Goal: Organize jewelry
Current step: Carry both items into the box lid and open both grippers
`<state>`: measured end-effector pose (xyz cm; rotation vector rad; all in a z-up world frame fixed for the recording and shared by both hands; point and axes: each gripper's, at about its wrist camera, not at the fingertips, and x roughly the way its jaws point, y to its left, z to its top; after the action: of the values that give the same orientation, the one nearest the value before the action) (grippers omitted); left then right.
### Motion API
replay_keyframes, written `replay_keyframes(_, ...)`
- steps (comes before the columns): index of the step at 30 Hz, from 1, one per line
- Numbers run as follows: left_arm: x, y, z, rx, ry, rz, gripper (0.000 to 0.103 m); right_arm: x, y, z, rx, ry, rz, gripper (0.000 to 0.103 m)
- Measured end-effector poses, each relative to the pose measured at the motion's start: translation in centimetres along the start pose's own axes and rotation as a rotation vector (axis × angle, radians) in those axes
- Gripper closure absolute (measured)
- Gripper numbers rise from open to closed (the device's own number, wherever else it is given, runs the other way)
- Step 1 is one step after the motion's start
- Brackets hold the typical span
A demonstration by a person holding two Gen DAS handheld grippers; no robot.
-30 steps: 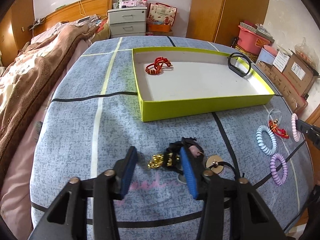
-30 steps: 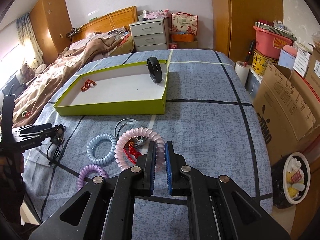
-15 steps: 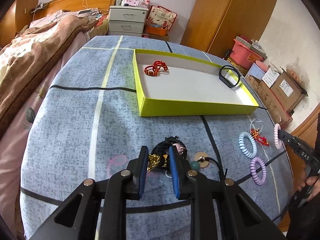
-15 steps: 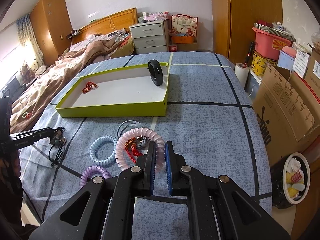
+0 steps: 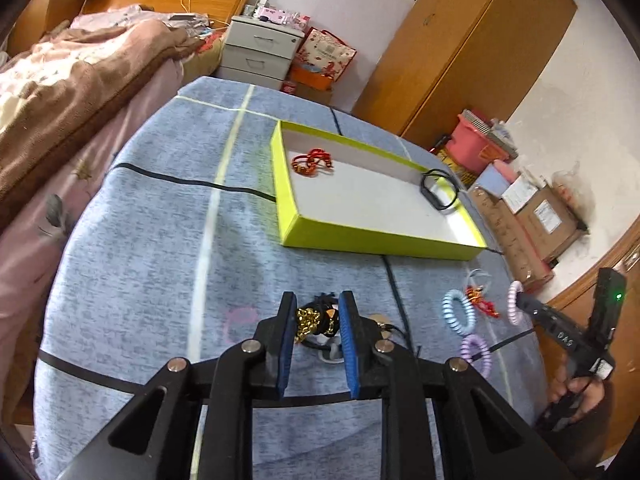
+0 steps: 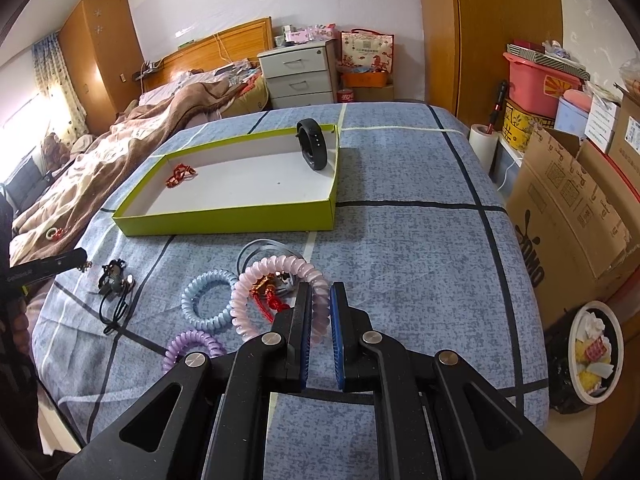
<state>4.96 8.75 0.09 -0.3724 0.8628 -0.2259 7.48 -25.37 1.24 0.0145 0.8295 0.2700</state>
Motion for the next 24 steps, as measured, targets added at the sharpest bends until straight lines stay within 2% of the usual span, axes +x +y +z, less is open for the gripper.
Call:
replay_keyframes(6, 0.4, -0.7, 0.9, 0.030, 0.005, 0.032, 0.081, -0.3, 0.5, 1.2, -0.018, -0.012, 0.004, 0.093)
replay_keyframes(14, 0.9, -2.7, 4.4, 0.087, -0.018, 0.032, 0.081, 0.4, 2.6, 6.0, -0.079, -0.043, 0.051, 0.093)
replay_keyframes(19, 2.4, -3.8, 6.8, 0.119, -0.022, 0.033, 0.081, 2.5, 4.0, 9.4, -0.108, -0.039, 0.086, 0.093)
replay_keyframes(24, 4.9, -4.4, 8.5, 0.161, 0.009, 0.055, 0.081, 6.5, 5.3, 12.4, -0.114, 0.016, 0.127, 0.093)
